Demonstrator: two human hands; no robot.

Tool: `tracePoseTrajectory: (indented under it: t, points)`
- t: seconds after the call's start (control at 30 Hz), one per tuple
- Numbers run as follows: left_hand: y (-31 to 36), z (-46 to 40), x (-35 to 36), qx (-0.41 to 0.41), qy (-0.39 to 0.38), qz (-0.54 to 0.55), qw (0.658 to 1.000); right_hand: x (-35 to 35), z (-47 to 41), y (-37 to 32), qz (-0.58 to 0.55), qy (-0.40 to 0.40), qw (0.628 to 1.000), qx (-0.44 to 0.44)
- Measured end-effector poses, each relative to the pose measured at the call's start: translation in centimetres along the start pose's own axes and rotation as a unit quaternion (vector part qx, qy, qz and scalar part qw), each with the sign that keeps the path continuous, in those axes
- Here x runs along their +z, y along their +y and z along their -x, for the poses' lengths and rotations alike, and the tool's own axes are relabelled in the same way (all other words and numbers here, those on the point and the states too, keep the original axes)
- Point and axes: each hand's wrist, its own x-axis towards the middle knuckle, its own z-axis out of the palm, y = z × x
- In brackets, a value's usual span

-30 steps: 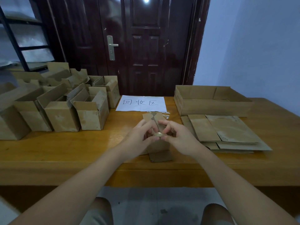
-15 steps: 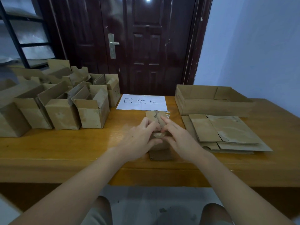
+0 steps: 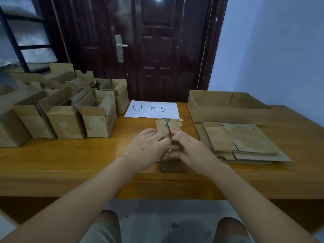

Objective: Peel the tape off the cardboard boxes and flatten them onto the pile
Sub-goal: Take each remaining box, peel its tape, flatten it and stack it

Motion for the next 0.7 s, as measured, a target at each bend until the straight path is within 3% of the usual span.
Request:
tracePoseTrajectory:
  t: [0.07, 0.2, 0.3, 0.37, 0.5, 0.7]
  points:
    - [0.0, -0.4, -0.5, -0.003, 0.005, 0.001, 1.000, 0.0, 0.0, -0.1, 0.005, 0.017, 1.000, -0.012]
    - [-0.2, -1.4, -1.6, 0.025, -0.004, -0.002, 1.000, -0.9, -0.4, 0.0, 0.028, 0.145, 0.987, -0.062]
    - [-0.7, -2.9, -2.4, 0.040, 0.015, -0.012, 0.999, -2.2, -1.2, 0.2, 0.065, 0.194, 0.976, -0.073]
    - [-1.3, -4.3, -2.8, 0.038, 0.022, -0.046, 0.998, -3.1, -1.8, 0.4, 0.084, 0.216, 0.970, -0.073]
    - [-2.3, -7.9, -3.6, 0.026, -0.034, -0.103, 0.994, -4.8, -2.8, 1.0, 0.128, 0.252, 0.953, -0.106]
    - [-2.8, -13.0, -2.5, 0.051, 0.035, -0.107, 0.992, -7.4, -5.1, 3.5, 0.182, 0.271, 0.941, -0.088]
